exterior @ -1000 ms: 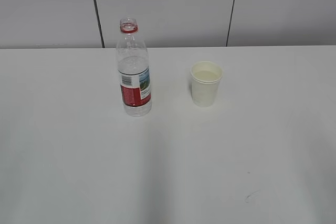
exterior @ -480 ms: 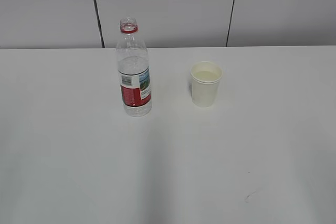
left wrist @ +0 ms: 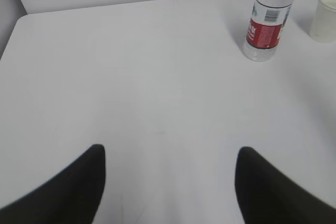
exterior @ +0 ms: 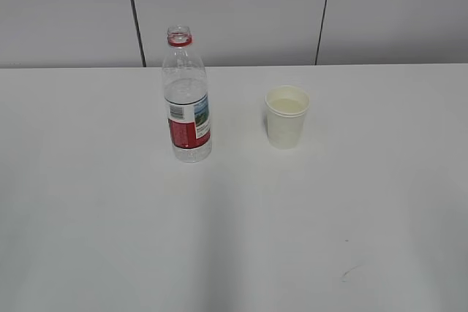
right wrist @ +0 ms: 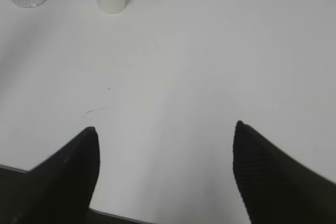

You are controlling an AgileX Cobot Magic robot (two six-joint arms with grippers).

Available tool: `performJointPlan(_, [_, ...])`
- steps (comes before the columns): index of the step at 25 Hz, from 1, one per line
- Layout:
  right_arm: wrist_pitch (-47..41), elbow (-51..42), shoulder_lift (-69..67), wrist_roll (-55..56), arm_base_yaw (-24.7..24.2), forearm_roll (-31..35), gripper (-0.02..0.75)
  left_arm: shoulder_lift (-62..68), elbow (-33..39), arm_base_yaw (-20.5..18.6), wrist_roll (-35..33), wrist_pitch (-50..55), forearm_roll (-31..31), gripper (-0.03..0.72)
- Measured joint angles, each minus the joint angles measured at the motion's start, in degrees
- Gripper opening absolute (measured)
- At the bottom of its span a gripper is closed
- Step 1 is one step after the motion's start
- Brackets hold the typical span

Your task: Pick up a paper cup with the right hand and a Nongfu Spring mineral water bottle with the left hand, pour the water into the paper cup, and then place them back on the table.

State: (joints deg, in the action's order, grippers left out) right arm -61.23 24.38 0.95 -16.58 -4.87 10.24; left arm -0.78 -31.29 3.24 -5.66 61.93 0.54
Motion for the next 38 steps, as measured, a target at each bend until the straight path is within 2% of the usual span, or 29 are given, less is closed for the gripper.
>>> performJointPlan(8, [0.0, 0.0, 0.0, 0.0, 2.9, 0.1, 0.585, 0.0, 0.0, 0.0, 0.0, 0.0, 0.0, 0.463])
performJointPlan(15, [0.0, 0.0, 0.0, 0.4, 2.9, -0.2, 0.584, 0.0, 0.0, 0.0, 0.0, 0.0, 0.0, 0.463])
performJointPlan(22, [0.0, 0.0, 0.0, 4.3, 2.9, -3.3, 0.583, 0.0, 0.0, 0.0, 0.4, 0.0, -0.2, 0.463])
performJointPlan(38, [0.0, 0.0, 0.0, 4.7, 2.9, -3.4, 0.583, 0.0, 0.0, 0.0, 2.4, 0.0, -0.8, 0.463])
